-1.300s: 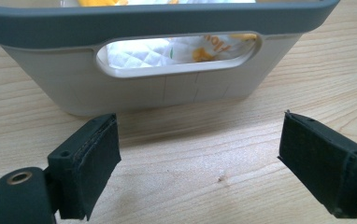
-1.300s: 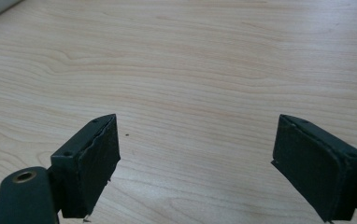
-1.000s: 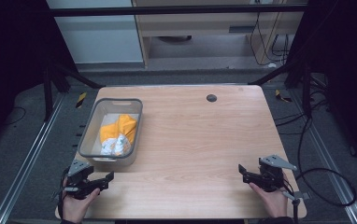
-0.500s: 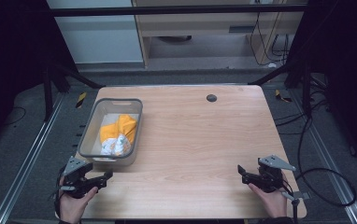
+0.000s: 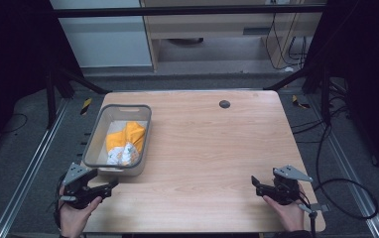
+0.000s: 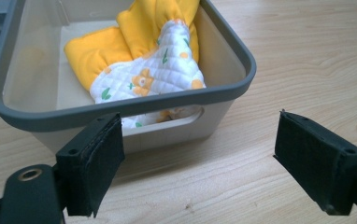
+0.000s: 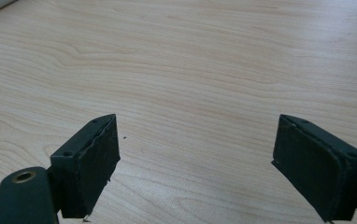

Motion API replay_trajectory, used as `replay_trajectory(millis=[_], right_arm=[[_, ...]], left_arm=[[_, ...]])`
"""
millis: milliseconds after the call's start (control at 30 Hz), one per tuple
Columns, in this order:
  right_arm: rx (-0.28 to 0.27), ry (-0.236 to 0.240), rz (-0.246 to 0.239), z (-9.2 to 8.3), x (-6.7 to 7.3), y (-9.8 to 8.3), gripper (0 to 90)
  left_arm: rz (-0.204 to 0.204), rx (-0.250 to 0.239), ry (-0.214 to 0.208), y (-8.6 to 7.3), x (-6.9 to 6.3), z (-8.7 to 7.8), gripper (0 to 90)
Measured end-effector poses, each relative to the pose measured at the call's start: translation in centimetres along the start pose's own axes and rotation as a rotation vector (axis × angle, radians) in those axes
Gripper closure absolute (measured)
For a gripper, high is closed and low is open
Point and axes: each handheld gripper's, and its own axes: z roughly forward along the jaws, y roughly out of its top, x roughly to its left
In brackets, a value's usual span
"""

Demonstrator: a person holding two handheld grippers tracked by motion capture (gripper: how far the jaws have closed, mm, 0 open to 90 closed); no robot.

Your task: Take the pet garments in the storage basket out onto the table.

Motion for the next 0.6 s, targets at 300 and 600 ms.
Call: replay_trajectory(millis=[300, 600], right_arm=[[0.000, 0.005, -0.010, 0.0, 0.1, 0.0, 14.2], [0.000, 0.004, -0.014, 0.1, 0.0, -0.1, 14.1]], left_arm=[[0.008, 0.002, -0.006, 0.8, -0.1, -0.1, 15.2], [0.014, -0.013, -0.009, 2.1, -0.3, -0.1, 14.9]])
